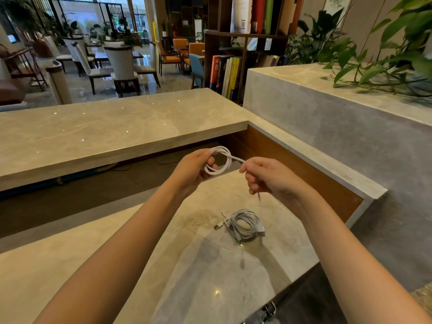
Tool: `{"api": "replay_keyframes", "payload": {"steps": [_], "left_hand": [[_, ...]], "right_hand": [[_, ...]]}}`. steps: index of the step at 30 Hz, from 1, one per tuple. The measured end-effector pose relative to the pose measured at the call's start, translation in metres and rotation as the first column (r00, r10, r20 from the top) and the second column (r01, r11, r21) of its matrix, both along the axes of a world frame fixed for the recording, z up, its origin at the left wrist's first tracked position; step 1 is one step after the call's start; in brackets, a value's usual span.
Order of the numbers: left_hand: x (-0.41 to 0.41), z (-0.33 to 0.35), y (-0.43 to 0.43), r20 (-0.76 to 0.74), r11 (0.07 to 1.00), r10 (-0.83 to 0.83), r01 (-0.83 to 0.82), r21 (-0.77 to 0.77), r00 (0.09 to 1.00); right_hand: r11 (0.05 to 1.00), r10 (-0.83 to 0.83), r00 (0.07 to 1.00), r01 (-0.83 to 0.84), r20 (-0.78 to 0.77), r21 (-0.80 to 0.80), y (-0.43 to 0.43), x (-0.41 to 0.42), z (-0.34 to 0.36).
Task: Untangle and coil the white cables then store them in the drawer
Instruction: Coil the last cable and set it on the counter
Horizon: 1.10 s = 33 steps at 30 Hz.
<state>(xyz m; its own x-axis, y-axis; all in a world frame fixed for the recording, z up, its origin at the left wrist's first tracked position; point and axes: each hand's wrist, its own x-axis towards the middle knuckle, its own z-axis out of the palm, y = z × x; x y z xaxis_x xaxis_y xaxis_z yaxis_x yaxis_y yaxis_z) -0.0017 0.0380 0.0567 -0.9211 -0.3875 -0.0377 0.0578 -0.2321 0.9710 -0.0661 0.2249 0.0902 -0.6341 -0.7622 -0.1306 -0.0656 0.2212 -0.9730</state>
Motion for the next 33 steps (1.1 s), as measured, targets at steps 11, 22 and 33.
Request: {"api": "replay_keyframes", "payload": {"steps": [11, 22, 33], "left_hand": [[0.012, 0.006, 0.031, 0.016, 0.948, 0.103, -0.103, 0.302, 0.995], [0.012, 0.008, 0.047, 0.195, 0.976, 0.213, -0.197, -0.096, 0.957], [0.012, -0.009, 0.042, 0.174, 0.934, 0.356, -0.348, -0.077, 0.918]], "right_hand": [[0.985, -0.15, 0.979, 0.136, -0.139, -0.107, -0.034, 0.015, -0.023], [0.95, -0.31, 0.887, 0.278, -0.343, -0.14, -0.044, 0.02, -0.035], [0.928, -0.355, 0.935, 0.354, 0.01, -0.116, -0.044, 0.02, -0.044]]}}
